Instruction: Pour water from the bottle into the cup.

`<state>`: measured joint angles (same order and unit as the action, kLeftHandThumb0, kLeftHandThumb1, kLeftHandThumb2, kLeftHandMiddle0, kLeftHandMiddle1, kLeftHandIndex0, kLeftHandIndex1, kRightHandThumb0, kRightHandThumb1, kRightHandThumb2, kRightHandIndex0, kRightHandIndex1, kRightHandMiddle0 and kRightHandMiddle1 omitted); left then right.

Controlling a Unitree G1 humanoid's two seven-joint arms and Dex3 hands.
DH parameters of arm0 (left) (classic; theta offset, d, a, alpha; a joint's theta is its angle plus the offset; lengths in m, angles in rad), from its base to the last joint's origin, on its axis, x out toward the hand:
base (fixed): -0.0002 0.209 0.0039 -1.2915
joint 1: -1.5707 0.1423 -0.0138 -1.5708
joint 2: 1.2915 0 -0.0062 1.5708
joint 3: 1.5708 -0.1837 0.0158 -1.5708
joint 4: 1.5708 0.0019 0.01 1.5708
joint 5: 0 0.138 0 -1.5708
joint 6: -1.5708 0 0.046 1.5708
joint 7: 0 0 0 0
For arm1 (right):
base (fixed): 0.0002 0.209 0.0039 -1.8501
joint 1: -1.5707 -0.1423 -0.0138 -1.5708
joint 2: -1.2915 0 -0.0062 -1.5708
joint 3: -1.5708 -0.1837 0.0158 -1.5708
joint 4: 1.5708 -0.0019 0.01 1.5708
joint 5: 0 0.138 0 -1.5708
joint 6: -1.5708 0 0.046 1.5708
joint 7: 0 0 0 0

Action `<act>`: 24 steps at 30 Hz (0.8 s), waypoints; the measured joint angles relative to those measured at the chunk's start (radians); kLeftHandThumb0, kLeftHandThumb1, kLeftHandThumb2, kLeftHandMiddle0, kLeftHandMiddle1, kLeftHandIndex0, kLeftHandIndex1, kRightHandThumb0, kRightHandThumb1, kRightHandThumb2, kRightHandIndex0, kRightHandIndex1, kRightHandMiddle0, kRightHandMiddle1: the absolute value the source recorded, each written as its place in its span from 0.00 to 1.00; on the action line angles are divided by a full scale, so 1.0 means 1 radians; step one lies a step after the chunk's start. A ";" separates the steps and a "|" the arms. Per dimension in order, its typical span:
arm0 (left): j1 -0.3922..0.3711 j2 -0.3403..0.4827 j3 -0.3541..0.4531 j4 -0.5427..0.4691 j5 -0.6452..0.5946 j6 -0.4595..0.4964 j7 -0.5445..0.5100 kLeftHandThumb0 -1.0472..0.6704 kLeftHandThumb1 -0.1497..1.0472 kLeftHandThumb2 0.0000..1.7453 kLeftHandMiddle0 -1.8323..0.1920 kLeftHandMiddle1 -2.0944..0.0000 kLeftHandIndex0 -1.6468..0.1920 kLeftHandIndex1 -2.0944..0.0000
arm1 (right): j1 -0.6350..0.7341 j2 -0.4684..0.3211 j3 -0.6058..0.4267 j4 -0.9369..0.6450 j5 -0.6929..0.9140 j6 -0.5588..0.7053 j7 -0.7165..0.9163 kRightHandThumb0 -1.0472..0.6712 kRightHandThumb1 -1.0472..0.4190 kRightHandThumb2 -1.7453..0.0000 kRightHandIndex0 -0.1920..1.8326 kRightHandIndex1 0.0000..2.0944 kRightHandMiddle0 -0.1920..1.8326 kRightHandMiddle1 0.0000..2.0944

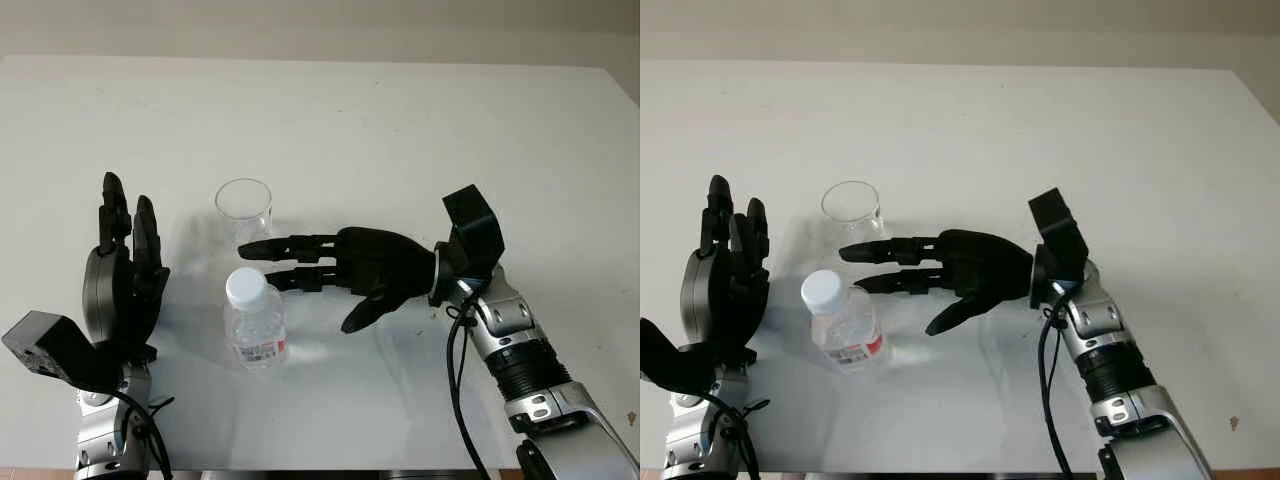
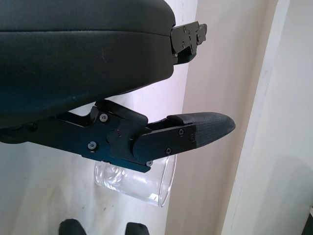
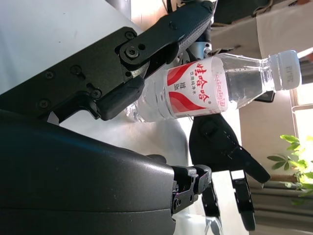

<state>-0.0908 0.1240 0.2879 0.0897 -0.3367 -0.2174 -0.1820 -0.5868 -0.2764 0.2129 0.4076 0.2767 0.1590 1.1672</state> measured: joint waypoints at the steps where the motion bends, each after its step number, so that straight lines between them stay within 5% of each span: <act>1: 0.000 -0.001 0.000 0.000 0.000 0.000 0.000 0.24 1.00 0.33 0.96 0.97 0.99 0.98 | 0.000 0.007 0.005 0.000 -0.001 0.000 0.000 0.12 0.22 0.97 0.21 0.11 0.18 0.13; 15: -0.001 -0.009 0.000 -0.001 0.001 -0.007 0.005 0.23 1.00 0.32 0.96 0.97 1.00 0.98 | -0.006 0.085 0.042 0.022 -0.034 -0.039 0.006 0.07 0.22 0.97 0.20 0.11 0.16 0.17; 24: -0.003 -0.010 0.000 0.001 0.000 -0.011 0.004 0.24 1.00 0.33 0.96 0.97 1.00 0.98 | 0.002 0.121 0.050 0.033 -0.028 -0.062 0.041 0.10 0.24 0.97 0.15 0.18 0.01 0.43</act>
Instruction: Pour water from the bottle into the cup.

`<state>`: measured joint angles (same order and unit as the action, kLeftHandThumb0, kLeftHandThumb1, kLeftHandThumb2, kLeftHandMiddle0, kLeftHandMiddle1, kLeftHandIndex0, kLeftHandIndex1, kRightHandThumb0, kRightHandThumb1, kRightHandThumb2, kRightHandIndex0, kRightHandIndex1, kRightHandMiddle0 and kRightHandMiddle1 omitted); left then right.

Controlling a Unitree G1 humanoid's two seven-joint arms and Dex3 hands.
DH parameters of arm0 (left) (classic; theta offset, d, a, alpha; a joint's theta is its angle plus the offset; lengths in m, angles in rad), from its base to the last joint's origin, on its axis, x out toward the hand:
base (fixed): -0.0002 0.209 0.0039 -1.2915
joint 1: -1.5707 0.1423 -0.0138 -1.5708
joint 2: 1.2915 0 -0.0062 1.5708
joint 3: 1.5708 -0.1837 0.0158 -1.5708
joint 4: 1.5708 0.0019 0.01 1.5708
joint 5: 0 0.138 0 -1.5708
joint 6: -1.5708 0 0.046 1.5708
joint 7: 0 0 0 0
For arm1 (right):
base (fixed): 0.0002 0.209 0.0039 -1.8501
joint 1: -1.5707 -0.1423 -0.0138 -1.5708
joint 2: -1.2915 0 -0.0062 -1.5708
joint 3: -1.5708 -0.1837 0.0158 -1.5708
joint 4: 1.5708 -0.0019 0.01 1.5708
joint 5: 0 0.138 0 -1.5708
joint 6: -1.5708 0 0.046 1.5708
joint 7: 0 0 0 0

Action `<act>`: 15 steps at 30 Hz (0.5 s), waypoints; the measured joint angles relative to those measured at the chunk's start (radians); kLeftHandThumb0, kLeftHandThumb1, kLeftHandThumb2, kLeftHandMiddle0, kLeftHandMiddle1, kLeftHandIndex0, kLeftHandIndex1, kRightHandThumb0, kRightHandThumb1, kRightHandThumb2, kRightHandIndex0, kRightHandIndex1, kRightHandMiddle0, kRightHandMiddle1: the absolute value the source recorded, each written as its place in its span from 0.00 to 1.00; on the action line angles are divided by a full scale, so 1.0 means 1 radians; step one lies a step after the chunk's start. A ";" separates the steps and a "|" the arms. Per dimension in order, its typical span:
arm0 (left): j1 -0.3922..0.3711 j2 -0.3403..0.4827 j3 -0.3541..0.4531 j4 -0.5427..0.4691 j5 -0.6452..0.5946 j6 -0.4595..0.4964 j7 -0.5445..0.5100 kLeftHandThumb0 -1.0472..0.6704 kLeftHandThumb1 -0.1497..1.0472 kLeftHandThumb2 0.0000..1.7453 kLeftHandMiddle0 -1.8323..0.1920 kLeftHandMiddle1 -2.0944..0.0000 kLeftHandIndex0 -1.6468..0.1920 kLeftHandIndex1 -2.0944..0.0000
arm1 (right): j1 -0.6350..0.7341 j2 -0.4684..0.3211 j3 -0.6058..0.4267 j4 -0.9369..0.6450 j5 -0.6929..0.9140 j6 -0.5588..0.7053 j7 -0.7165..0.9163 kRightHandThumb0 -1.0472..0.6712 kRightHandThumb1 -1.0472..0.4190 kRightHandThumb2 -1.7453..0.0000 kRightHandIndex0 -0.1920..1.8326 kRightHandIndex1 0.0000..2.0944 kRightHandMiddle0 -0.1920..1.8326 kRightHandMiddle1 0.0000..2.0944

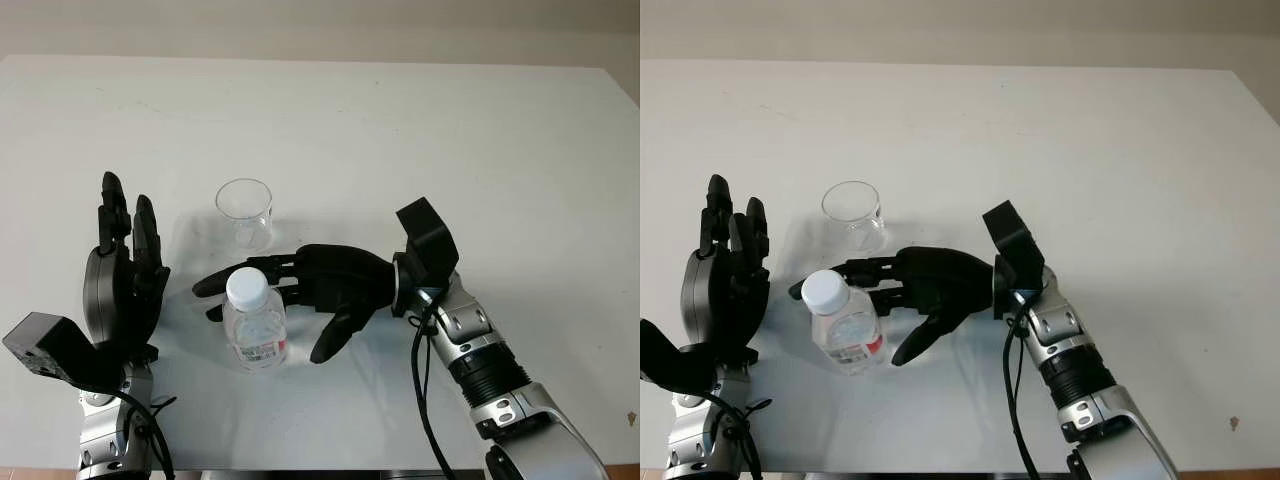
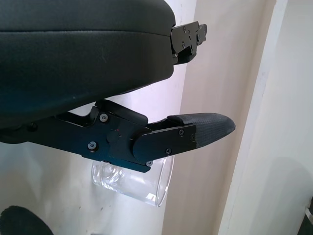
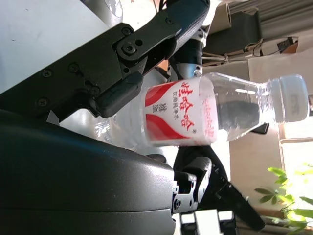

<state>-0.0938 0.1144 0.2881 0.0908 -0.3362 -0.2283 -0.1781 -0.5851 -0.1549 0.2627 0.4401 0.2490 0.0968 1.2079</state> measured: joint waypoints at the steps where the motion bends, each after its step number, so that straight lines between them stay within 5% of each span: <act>1: -0.001 0.000 0.000 0.001 0.000 0.000 0.000 0.24 1.00 0.33 0.96 0.97 1.00 0.98 | 0.001 0.003 0.001 0.002 0.000 -0.005 0.001 0.10 0.24 0.97 0.15 0.19 0.01 0.44; 15: -0.009 -0.002 0.000 0.007 0.004 -0.006 0.005 0.24 1.00 0.33 0.96 0.97 0.99 0.98 | 0.024 0.046 0.011 0.035 -0.019 -0.064 -0.025 0.16 0.25 0.97 0.12 0.24 0.00 0.48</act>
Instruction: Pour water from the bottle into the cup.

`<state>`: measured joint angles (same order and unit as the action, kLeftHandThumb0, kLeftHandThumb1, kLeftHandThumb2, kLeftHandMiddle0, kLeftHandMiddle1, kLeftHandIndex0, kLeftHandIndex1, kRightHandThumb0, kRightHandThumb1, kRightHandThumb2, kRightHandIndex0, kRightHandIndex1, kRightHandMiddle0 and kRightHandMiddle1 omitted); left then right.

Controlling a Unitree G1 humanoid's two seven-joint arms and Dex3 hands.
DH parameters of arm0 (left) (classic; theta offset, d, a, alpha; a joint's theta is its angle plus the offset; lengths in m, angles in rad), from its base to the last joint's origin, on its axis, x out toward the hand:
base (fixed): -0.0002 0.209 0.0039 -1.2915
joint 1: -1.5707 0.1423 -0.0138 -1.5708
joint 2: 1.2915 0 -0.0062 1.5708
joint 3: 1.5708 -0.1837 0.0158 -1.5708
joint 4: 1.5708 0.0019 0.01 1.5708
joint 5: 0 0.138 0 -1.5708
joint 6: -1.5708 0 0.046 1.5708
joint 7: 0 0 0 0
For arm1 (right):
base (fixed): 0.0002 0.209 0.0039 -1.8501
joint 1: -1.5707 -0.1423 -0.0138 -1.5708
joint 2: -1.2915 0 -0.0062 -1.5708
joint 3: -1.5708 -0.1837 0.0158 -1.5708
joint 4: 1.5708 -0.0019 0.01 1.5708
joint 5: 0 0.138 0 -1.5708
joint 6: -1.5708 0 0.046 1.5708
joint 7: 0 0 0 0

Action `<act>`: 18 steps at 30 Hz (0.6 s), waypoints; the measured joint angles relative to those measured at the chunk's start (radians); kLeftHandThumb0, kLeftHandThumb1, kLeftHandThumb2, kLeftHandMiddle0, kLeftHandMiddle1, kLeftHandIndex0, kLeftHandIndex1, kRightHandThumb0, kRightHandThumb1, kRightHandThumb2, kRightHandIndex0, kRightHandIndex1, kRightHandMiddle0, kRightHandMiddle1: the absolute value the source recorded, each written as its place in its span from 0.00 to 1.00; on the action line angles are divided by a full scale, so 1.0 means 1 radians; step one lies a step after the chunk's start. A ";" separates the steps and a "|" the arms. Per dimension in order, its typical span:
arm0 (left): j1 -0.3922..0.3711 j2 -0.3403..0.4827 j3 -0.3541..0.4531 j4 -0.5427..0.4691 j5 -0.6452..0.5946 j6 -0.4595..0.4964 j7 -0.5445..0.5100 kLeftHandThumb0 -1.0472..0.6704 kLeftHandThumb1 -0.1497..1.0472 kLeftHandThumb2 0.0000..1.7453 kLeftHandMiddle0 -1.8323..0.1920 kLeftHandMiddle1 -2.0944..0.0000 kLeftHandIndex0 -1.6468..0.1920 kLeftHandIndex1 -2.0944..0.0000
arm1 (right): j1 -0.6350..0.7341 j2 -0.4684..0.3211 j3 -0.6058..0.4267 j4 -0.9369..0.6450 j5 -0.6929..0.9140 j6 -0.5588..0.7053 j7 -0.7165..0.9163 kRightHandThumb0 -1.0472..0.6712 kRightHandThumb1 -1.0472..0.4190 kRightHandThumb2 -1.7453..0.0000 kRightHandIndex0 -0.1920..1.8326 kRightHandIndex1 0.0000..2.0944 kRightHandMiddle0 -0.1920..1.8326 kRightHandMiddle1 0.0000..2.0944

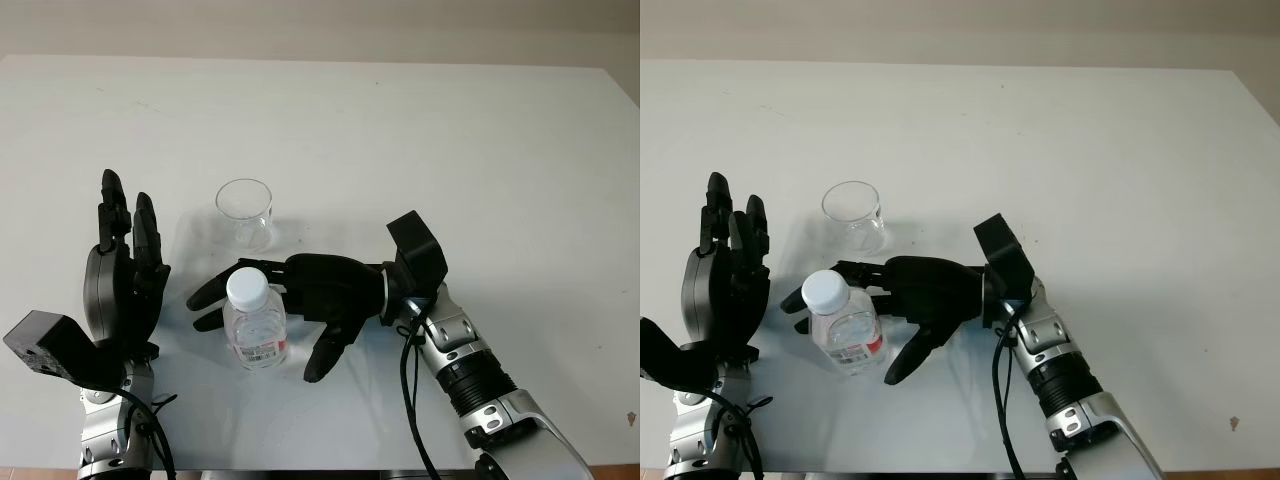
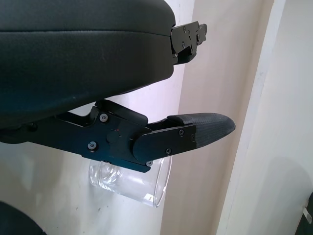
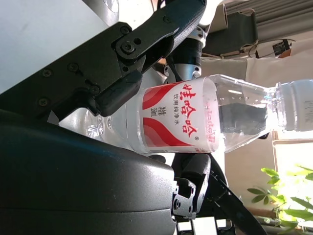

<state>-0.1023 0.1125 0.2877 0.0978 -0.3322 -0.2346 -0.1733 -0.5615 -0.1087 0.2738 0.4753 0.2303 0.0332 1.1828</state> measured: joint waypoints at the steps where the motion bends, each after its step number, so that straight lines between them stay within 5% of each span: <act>1: 0.000 -0.001 0.000 0.000 0.000 0.000 0.000 0.23 1.00 0.32 0.96 0.97 0.99 0.98 | 0.004 0.002 0.002 -0.002 -0.005 0.000 -0.007 0.16 0.25 0.97 0.12 0.26 0.00 0.48; 13: 0.000 -0.008 0.000 -0.003 -0.001 -0.010 0.005 0.23 1.00 0.31 0.96 0.97 0.99 0.98 | 0.066 0.031 0.051 -0.046 -0.080 -0.075 -0.132 0.23 0.23 0.97 0.16 0.53 0.11 0.62; 18: 0.001 -0.014 0.000 -0.006 0.000 -0.010 0.008 0.23 1.00 0.31 0.96 0.97 0.99 0.98 | 0.089 0.047 0.073 -0.053 -0.098 -0.123 -0.160 0.25 0.21 0.97 0.27 0.70 0.24 0.70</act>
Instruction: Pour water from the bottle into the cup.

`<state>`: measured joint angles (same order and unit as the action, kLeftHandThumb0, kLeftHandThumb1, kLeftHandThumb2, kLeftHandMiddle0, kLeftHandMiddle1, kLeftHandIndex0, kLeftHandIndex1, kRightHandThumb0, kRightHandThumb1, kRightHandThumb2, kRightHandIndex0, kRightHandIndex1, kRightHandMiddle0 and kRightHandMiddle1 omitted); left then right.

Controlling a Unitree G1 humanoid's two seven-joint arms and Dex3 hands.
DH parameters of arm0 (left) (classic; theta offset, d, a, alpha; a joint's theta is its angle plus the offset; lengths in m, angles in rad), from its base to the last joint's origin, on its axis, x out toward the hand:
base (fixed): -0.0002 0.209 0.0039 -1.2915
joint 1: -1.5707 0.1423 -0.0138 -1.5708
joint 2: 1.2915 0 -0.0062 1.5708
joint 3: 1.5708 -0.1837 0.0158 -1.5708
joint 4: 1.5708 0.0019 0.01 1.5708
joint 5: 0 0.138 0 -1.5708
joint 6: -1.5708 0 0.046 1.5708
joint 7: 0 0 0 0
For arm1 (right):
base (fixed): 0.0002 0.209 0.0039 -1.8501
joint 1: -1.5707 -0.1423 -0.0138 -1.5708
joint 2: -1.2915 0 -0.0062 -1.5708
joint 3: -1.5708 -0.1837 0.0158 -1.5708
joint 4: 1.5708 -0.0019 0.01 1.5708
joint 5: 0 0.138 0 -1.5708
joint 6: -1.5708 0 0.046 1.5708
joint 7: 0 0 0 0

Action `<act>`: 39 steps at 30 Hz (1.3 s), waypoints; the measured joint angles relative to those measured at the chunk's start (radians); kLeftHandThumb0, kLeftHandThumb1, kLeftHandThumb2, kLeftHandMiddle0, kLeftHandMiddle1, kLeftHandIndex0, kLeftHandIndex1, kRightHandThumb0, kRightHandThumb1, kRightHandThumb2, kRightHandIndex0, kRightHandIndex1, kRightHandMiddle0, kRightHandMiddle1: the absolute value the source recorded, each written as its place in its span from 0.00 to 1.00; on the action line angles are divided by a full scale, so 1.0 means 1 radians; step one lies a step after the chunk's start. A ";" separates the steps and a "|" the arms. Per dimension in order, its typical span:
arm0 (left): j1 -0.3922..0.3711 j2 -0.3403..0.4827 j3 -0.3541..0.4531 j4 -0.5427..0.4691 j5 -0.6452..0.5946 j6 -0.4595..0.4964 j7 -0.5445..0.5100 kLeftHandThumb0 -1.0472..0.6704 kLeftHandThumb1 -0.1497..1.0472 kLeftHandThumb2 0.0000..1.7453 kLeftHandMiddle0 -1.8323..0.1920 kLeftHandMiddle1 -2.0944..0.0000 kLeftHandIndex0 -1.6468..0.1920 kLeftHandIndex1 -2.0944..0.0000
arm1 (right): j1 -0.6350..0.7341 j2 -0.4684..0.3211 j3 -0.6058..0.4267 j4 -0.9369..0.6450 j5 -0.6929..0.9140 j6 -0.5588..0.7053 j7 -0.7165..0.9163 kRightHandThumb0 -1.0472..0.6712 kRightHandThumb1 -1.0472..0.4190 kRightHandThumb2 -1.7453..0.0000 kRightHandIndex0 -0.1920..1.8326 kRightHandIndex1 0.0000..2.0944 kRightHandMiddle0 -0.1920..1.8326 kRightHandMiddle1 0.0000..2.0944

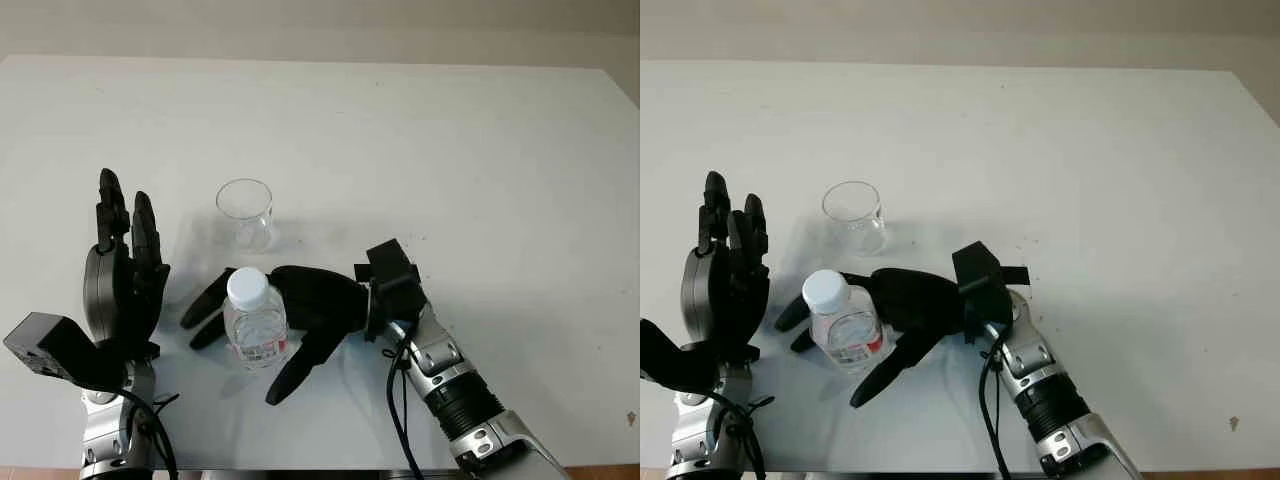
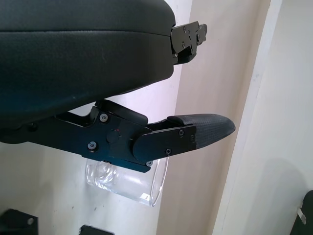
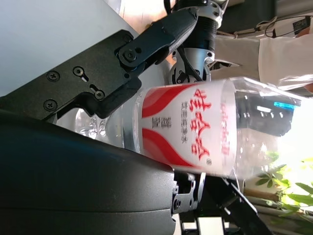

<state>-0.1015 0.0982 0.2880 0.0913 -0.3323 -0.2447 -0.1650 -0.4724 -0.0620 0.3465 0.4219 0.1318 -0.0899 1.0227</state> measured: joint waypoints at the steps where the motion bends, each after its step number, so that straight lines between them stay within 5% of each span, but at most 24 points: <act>1: 0.000 -0.001 0.000 0.000 0.001 -0.001 0.002 0.23 1.00 0.31 0.96 0.97 0.99 0.98 | 0.004 0.001 0.005 -0.005 -0.009 -0.016 -0.010 0.25 0.21 0.97 0.30 0.73 0.27 0.72; 8: 0.000 -0.007 0.001 -0.004 0.004 -0.005 0.010 0.23 1.00 0.31 0.95 0.97 0.99 0.97 | 0.043 0.003 0.043 -0.059 -0.061 -0.080 -0.085 0.28 0.15 0.96 0.59 0.94 0.56 0.94; 12: 0.001 -0.007 0.001 -0.004 0.003 -0.006 0.009 0.23 1.00 0.31 0.95 0.97 0.99 0.97 | 0.070 0.003 0.060 -0.080 -0.095 -0.143 -0.129 0.29 0.03 0.94 0.82 1.00 0.78 1.00; 19: 0.000 -0.007 0.001 -0.002 0.000 -0.007 0.009 0.24 1.00 0.31 0.95 0.97 0.99 0.98 | 0.124 0.008 0.070 -0.108 -0.147 -0.222 -0.255 0.33 0.00 0.75 0.88 1.00 0.71 1.00; 25: 0.000 -0.007 0.001 -0.001 0.001 -0.007 0.009 0.23 1.00 0.31 0.95 0.97 0.99 0.97 | 0.129 0.014 0.017 -0.074 -0.126 -0.239 -0.345 0.33 0.00 0.71 0.95 1.00 0.82 1.00; 39: -0.014 -0.005 0.001 0.016 0.007 -0.012 0.003 0.23 1.00 0.32 0.96 0.98 1.00 0.98 | -0.002 -0.029 -0.295 -0.003 0.079 -0.104 -0.449 0.35 0.00 0.70 1.00 1.00 1.00 1.00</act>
<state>-0.1153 0.0929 0.2892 0.1077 -0.3256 -0.2570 -0.1625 -0.4746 -0.0910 0.0519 0.4186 0.2106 -0.1944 0.5736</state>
